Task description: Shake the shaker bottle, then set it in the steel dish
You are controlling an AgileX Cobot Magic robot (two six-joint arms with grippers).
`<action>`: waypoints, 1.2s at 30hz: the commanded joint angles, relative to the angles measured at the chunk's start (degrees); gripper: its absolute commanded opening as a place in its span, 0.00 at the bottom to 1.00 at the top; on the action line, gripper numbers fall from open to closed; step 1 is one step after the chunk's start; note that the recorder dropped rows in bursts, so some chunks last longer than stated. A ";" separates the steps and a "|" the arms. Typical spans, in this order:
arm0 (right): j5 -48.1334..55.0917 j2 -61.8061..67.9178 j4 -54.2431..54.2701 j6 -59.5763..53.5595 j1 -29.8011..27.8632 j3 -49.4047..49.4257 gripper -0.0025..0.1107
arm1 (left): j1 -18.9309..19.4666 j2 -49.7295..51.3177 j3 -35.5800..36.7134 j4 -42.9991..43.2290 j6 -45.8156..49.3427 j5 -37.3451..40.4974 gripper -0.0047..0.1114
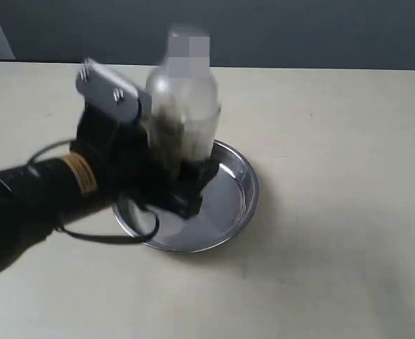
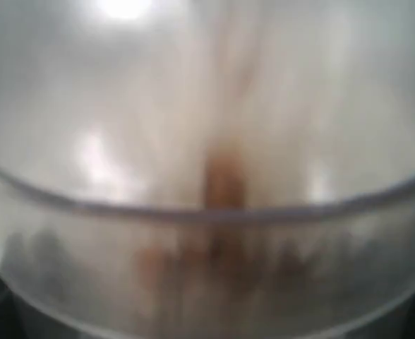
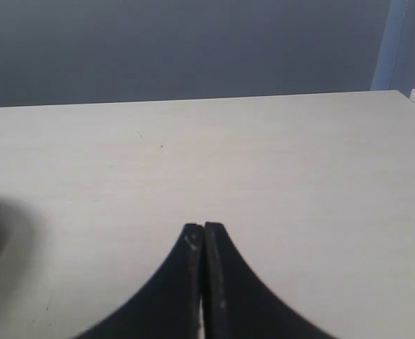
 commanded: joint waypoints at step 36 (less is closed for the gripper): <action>-0.65 -0.25 -0.14 -0.07 0.08 0.09 0.01 | 2.26 3.12 1.63 2.98 -9.00 -8.59 0.04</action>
